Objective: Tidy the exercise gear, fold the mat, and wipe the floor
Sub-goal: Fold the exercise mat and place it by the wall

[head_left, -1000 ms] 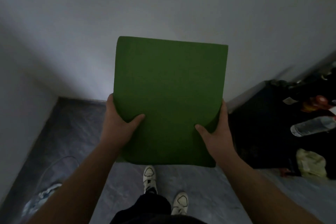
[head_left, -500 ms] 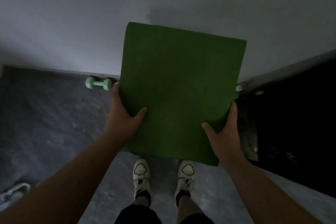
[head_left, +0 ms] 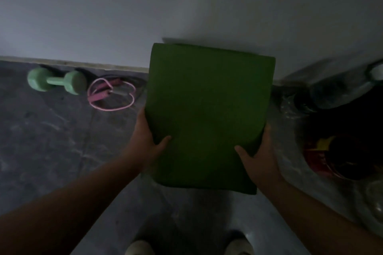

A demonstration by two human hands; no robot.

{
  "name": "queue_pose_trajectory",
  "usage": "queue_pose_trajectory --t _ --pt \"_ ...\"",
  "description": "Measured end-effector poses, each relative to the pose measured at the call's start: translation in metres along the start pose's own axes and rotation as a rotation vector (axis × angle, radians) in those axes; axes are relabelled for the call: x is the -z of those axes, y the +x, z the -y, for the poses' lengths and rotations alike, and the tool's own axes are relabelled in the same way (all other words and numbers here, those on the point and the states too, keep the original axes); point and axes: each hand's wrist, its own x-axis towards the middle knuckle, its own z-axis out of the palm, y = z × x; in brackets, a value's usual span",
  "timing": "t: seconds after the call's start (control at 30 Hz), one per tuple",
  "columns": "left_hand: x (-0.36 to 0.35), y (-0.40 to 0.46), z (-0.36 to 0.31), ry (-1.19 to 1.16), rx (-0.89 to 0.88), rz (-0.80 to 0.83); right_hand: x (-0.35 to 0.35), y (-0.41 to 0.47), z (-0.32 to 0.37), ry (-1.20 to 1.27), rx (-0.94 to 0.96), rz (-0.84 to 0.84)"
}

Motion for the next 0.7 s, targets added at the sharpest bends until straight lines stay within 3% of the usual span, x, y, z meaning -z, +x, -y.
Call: queue_pose_trajectory --t 0.27,0.53,0.7 --pt "-0.038 0.014 0.092 0.060 0.065 -0.001 -0.063 0.012 -0.077 -0.120 0.038 0.036" --pt "-0.045 0.026 0.097 0.106 0.211 0.066 -0.072 0.019 -0.081 -0.206 0.009 0.076" --pt "-0.049 0.047 0.103 0.144 0.338 0.172 -0.078 0.035 -0.092 -0.234 -0.044 0.207"
